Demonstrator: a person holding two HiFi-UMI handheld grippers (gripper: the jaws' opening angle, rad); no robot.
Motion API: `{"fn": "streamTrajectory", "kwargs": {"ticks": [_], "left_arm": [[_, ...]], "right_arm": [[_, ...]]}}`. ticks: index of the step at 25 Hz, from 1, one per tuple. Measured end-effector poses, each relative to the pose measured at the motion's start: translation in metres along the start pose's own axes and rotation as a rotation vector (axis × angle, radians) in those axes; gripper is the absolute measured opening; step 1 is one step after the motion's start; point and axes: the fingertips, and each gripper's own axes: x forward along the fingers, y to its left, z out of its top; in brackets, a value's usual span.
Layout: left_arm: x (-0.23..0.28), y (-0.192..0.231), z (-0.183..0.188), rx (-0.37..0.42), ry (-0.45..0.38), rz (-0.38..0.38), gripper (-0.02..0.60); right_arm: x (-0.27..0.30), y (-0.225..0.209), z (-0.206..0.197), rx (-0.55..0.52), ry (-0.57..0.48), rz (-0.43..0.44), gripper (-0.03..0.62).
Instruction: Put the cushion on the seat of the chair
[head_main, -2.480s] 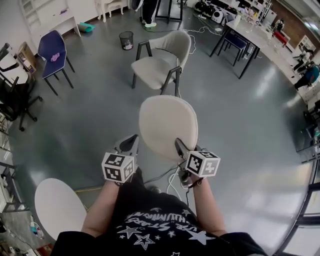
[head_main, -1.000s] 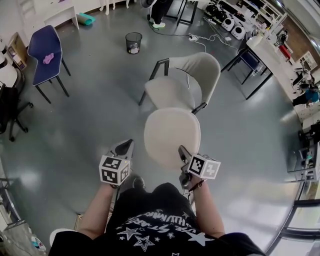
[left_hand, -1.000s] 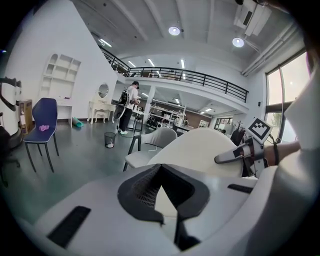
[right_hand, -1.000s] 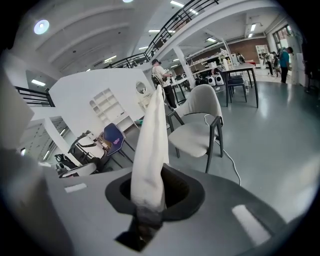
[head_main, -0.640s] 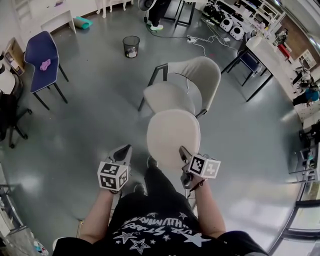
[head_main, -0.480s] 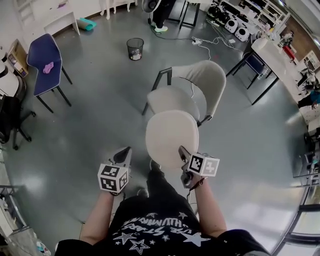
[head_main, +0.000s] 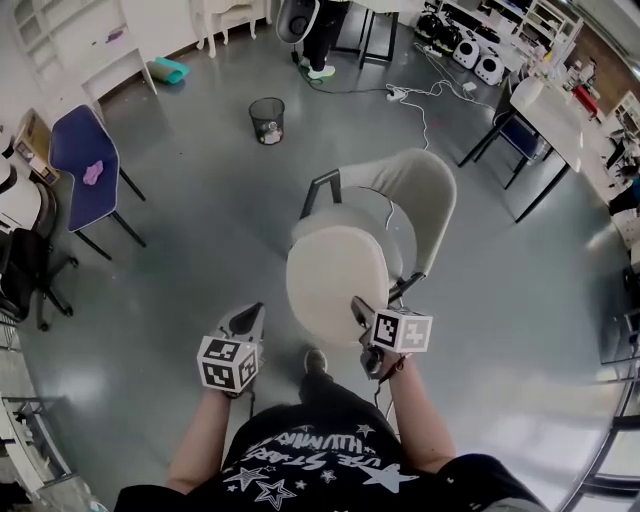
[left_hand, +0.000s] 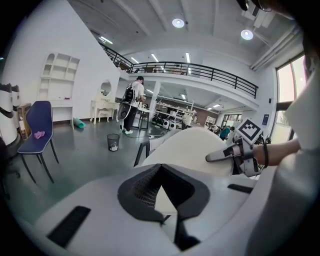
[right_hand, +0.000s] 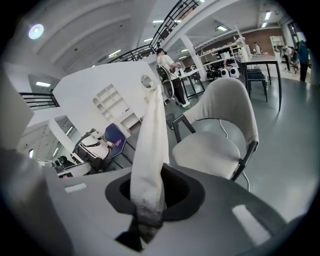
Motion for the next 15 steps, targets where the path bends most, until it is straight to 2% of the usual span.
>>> {"fn": "streamTrajectory", "kwargs": {"ticks": [4,9,12,15], "left_arm": [[0.033,-0.004,0.021,0.020,0.015,-0.006,0.008],[0.069,0.000,0.049,0.035,-0.003,0.013,0.008],[0.087,0.002,0.070,0.014,-0.021,0.008,0.008],[0.103,0.003,0.085,0.036,-0.027,-0.011,0.008]], "right_arm": [[0.011,-0.034,0.027,0.042,-0.002,-0.013,0.055],[0.025,-0.069,0.055,0.037,-0.002,-0.039,0.055],[0.031,-0.082,0.070,0.081,-0.026,-0.058,0.055],[0.037,-0.087,0.081,0.119,-0.053,-0.058,0.057]]}}
